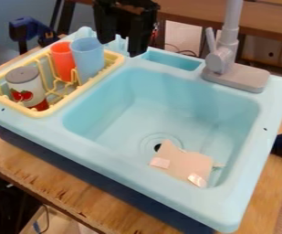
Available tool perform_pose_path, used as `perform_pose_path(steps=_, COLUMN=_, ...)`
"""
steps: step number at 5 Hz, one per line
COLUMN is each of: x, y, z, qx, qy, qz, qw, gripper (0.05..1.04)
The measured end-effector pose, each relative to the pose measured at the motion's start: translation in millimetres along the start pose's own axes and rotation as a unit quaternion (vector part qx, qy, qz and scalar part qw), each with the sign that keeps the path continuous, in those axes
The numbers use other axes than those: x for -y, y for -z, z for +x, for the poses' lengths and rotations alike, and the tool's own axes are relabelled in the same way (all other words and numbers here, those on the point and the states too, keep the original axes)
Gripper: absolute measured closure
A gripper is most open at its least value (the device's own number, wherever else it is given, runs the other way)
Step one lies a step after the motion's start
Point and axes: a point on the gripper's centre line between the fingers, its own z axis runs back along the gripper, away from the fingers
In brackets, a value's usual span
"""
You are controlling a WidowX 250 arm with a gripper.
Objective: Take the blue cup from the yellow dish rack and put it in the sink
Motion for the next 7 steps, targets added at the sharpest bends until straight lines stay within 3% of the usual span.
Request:
perform_pose_path(steps=4, x=-21, y=0, z=-2, qx=-0.011, qy=-0.025, qz=0.007, qw=0.9996, gripper=0.083)
perform_pose_path(steps=7, x=-37, y=12, z=-4, qx=-0.028, qy=-0.037, qz=0.014, qw=0.9988, gripper=0.083)
